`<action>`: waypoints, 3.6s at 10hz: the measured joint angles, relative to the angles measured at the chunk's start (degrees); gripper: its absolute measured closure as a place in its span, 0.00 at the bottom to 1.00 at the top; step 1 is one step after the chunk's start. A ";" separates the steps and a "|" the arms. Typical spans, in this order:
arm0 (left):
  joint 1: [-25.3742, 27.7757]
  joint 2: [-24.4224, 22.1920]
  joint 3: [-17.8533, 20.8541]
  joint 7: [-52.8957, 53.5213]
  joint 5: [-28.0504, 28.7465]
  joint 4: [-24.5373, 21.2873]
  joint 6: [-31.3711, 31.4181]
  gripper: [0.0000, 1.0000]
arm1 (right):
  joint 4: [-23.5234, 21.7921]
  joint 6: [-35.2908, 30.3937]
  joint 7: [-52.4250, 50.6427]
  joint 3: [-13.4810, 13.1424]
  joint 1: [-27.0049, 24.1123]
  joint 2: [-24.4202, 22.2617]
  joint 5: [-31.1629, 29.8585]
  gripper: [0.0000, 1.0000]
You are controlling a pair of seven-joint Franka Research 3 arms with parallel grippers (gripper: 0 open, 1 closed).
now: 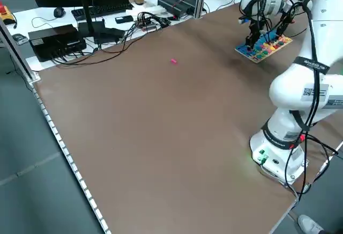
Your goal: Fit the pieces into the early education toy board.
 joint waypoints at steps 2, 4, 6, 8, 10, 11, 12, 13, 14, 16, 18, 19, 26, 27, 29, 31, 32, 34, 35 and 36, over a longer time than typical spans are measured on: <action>-1.63 0.78 0.06 -0.63 0.09 -0.12 0.86 0.74 | 0.00 -0.28 0.02 -0.29 0.35 -0.05 0.00 0.58; -2.97 1.29 0.09 -1.21 0.32 -0.13 1.78 0.74 | -0.01 -0.29 0.06 -0.38 0.44 -0.05 0.00 0.57; -3.54 1.67 0.09 -1.25 0.40 -0.14 1.98 0.74 | -0.01 -0.48 0.07 -0.44 0.46 -0.05 0.00 0.55; -3.88 2.29 0.09 -1.25 0.43 -0.14 2.58 0.74 | -0.02 -0.61 0.08 -0.50 0.46 -0.05 0.00 0.52; -4.13 3.19 0.09 -1.25 0.44 -0.14 3.16 0.74 | -0.02 -0.65 0.09 -0.53 0.46 -0.05 0.00 0.51; -4.22 3.57 0.09 -1.25 0.44 -0.14 3.20 0.74 | -0.02 -0.65 0.09 -0.53 0.46 -0.05 0.00 0.51; -4.29 3.91 0.09 -1.25 0.44 -0.14 3.23 0.74 | -0.02 -0.72 0.10 -0.53 0.47 -0.11 0.00 0.51; -4.38 4.14 0.09 -1.25 0.46 -0.14 3.28 0.74 | 0.00 -1.31 0.40 -0.55 0.47 -0.33 0.00 0.51; -4.52 4.20 0.09 -1.25 0.48 -0.14 3.33 0.74 | 0.03 -2.19 0.64 -0.55 0.47 -0.89 0.00 0.51; -4.71 4.27 0.09 -1.25 1.03 -0.13 3.76 0.74 | 0.12 -3.98 0.76 -0.56 0.48 -2.72 0.00 0.51; -4.80 4.68 0.09 -1.25 1.22 -0.10 4.65 0.74 | 0.53 -5.59 0.83 -0.56 0.49 -4.31 0.00 0.51; -4.84 4.72 0.09 -1.25 1.27 0.03 4.77 0.74 | 0.74 -6.46 0.87 -0.68 0.48 -5.09 0.00 0.51; -5.03 5.39 0.11 -1.24 1.32 0.58 5.03 0.74 | 0.93 -9.77 -0.28 -6.63 -11.33 -6.35 -0.06 0.14; -5.03 5.58 0.13 -1.24 1.33 0.63 5.12 0.74 | 1.23 -9.63 -1.87 -6.70 -14.59 -6.35 -0.06 0.06; -5.05 5.60 0.13 -1.24 1.33 0.69 5.13 0.74 | 2.22 -8.97 -3.88 -6.75 -21.40 -5.68 -0.07 0.03; -5.03 5.60 0.15 -1.24 1.33 0.78 5.13 0.72 | 4.17 -6.33 -7.94 -6.69 -25.49 -2.58 -0.33 0.03; -5.02 5.60 0.17 -1.24 1.33 0.83 5.12 0.67 | 6.01 -5.98 -10.82 -6.67 -26.57 -0.61 -0.33 0.04; -5.01 5.60 0.17 -1.24 1.34 0.93 5.12 0.65 | 8.58 -5.47 -13.94 -6.65 -27.59 2.30 -0.33 0.08; -5.02 5.60 0.17 -1.24 1.34 0.96 5.11 0.65 | 9.13 -5.26 -14.85 -6.60 -27.66 2.95 -0.33 0.12; -5.01 5.59 0.17 -1.24 1.34 0.98 5.09 0.65 | 9.36 -5.26 -15.50 -6.57 -27.71 3.27 -0.33 0.16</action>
